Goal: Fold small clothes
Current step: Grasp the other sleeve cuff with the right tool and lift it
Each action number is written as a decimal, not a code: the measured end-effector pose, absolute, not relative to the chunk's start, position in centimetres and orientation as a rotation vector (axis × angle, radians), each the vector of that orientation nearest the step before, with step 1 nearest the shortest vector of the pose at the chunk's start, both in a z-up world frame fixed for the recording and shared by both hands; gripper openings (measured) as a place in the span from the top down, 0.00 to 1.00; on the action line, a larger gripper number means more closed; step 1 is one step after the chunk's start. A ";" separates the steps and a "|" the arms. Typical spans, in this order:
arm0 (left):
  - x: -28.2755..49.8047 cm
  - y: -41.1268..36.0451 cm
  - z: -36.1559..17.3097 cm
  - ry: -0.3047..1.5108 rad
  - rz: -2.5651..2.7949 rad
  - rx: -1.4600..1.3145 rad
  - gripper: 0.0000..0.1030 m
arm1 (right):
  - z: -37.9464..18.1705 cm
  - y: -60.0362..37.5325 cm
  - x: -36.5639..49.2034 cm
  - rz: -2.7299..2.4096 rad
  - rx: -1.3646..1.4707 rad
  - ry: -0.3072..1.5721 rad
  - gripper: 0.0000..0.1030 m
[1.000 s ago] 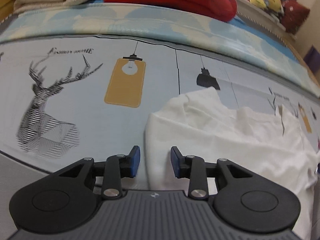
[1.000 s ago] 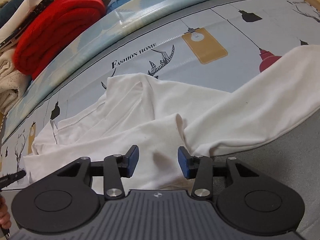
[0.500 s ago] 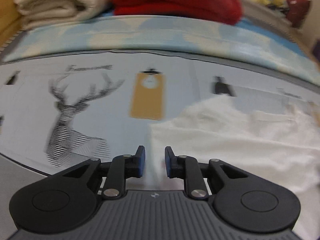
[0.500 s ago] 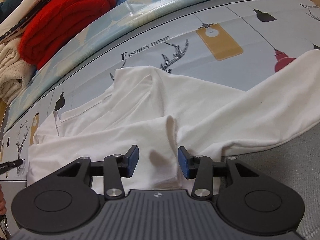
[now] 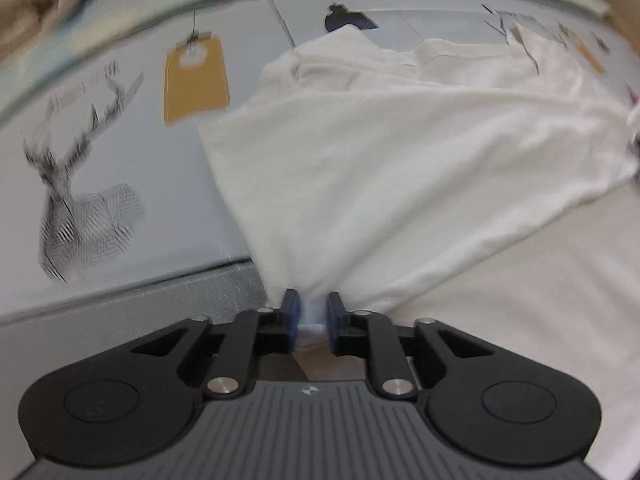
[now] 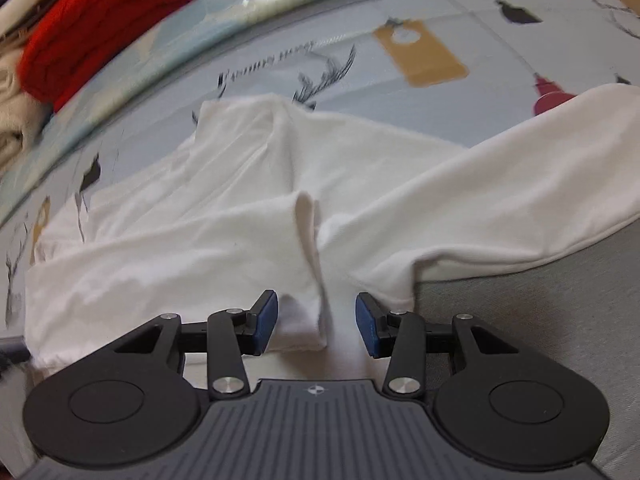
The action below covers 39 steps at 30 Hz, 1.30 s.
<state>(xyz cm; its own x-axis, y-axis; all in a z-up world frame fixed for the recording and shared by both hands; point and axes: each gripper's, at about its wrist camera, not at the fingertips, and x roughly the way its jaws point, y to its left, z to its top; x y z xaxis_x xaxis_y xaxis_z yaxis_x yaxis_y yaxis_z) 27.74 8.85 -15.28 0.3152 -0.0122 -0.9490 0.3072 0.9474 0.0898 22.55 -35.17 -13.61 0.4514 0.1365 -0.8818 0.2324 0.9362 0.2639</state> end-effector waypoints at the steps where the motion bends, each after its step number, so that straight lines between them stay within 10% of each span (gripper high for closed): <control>1: 27.8 8.7 -14.2 1.229 -0.177 0.246 0.83 | -13.1 -35.8 22.2 -0.077 0.395 1.077 0.56; 5: 27.1 7.9 -7.9 1.089 -0.132 0.121 0.79 | -10.4 -39.8 20.8 -0.174 0.495 0.869 0.56; 12: 20.7 3.9 -1.5 0.791 -0.143 0.014 0.21 | -8.8 -50.8 17.1 -0.439 0.594 0.601 0.56; 29: 23.8 -0.9 -3.8 0.683 -0.113 0.181 0.39 | -16.4 -68.9 13.6 -0.775 0.898 0.456 0.57; 33: 24.3 0.4 -3.5 0.679 -0.086 0.164 0.39 | -17.0 -69.6 14.0 -0.816 0.928 0.427 0.97; 39: 25.4 2.9 -2.9 0.699 -0.012 0.132 0.39 | -14.4 -68.3 14.5 -0.854 0.892 0.359 0.97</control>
